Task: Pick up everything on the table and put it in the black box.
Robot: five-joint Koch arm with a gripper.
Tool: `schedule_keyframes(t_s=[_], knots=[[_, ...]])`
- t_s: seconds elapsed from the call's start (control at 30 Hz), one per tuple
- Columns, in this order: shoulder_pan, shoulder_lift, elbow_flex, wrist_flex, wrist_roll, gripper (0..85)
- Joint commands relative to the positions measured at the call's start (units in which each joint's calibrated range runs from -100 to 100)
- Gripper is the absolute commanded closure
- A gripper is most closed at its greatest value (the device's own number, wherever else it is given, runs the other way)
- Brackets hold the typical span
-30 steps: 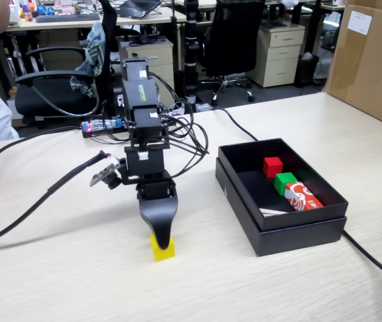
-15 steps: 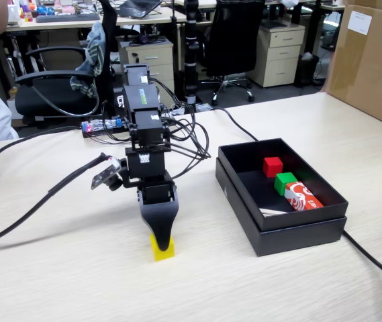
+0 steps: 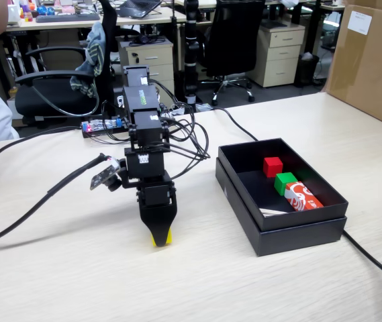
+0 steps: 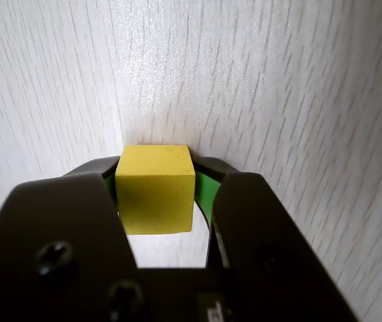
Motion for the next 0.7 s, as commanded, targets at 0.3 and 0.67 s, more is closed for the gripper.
schedule_keyframes(t_s=[0.3,0.67], knots=[[4.8,-29.1,-1.8,-9.2,2.2,84.6],[17.8,-44.7,-3.6,-9.1,6.0,84.6]])
